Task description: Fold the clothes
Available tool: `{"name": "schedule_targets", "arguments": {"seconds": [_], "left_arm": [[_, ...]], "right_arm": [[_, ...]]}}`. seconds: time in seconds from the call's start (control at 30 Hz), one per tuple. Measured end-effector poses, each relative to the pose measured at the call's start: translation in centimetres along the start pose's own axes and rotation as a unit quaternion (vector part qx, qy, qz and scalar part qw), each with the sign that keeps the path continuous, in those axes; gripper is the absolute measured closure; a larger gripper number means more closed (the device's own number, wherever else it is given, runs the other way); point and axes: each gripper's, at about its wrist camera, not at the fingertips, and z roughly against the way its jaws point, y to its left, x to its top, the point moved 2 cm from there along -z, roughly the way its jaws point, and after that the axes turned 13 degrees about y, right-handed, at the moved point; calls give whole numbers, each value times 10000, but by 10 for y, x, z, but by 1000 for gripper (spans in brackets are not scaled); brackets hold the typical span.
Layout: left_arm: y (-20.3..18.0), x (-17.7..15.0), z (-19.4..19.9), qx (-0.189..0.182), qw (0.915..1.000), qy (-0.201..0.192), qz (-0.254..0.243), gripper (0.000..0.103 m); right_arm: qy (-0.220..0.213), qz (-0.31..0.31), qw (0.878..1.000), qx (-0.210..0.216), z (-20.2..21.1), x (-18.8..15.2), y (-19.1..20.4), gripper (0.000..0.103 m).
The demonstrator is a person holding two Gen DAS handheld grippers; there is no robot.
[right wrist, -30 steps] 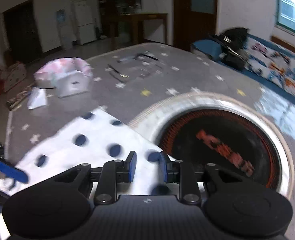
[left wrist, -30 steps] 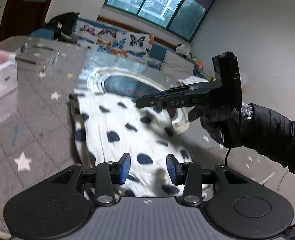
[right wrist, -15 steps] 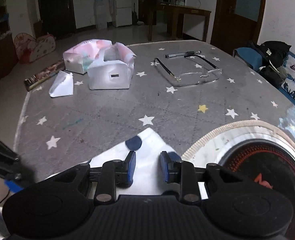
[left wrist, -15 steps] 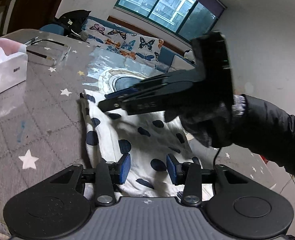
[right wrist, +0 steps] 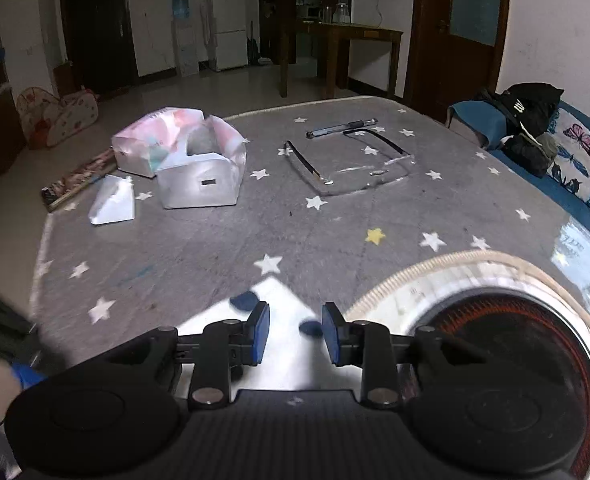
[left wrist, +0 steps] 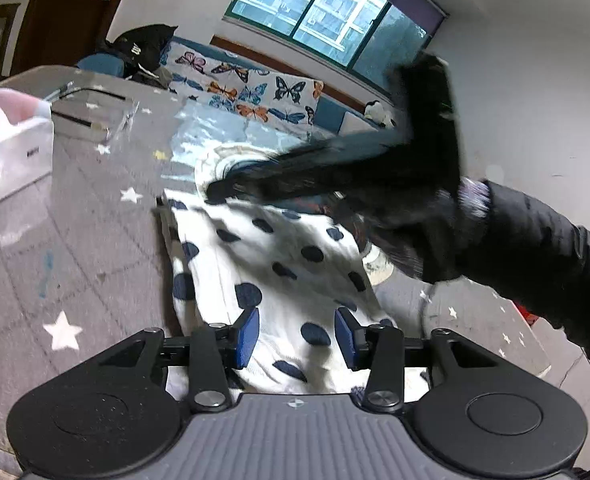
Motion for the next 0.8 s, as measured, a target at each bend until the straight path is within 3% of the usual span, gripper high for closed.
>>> {"name": "schedule_targets", "arguments": {"seconds": [0.2,0.47,0.6,0.8], "left_arm": [[-6,-5,-2,10,9999,88,-55,58],[-10,-14,-5,179,9996,192,-80,57],[-15,-14,0,273,9995,140,-96,57],[-24,-23,17,385,9992,34,-64,56]], "right_arm": [[192,195,9996,104,35,-54,12,71],[336,-31,9994,46,49,-116,16,70],[302,15,9995,-68,58,-125,16,70],[-106,-146,9998,-124,69,-103,-7,64]]}}
